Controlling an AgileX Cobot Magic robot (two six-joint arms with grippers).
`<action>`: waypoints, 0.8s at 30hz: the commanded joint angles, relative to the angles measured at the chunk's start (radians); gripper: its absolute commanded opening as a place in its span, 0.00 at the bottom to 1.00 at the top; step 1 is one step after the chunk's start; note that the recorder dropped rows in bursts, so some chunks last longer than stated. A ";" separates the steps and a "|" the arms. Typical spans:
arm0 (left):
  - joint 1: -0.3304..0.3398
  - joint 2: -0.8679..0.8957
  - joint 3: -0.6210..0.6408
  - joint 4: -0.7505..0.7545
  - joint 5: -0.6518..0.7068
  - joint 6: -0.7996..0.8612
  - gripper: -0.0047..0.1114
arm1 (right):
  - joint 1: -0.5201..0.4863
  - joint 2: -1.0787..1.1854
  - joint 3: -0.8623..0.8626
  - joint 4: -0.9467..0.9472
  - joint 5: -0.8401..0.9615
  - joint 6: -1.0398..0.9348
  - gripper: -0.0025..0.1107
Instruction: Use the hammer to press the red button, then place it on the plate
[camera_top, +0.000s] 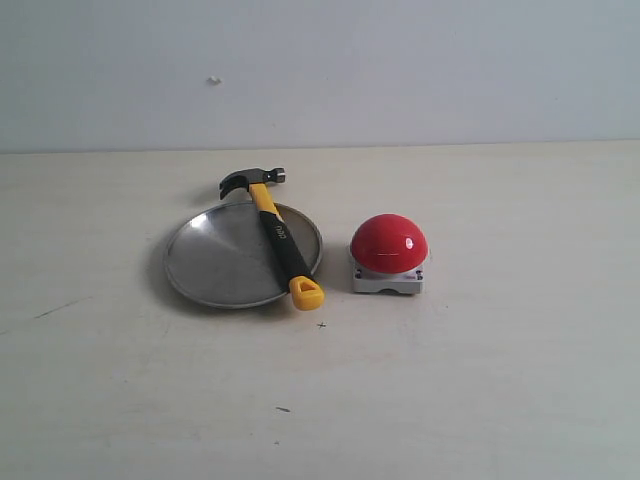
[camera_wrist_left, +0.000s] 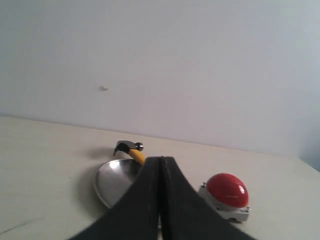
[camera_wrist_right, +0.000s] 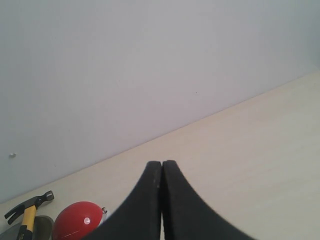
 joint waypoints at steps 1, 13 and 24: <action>-0.004 -0.005 0.015 0.287 -0.165 -0.373 0.04 | -0.005 -0.006 0.004 -0.011 0.000 0.000 0.02; -0.004 -0.006 0.015 1.053 -0.237 -0.995 0.04 | -0.005 -0.006 0.004 -0.011 0.000 0.000 0.02; -0.004 -0.006 0.015 1.474 -0.192 -1.349 0.04 | -0.005 -0.006 0.004 -0.011 0.000 0.000 0.02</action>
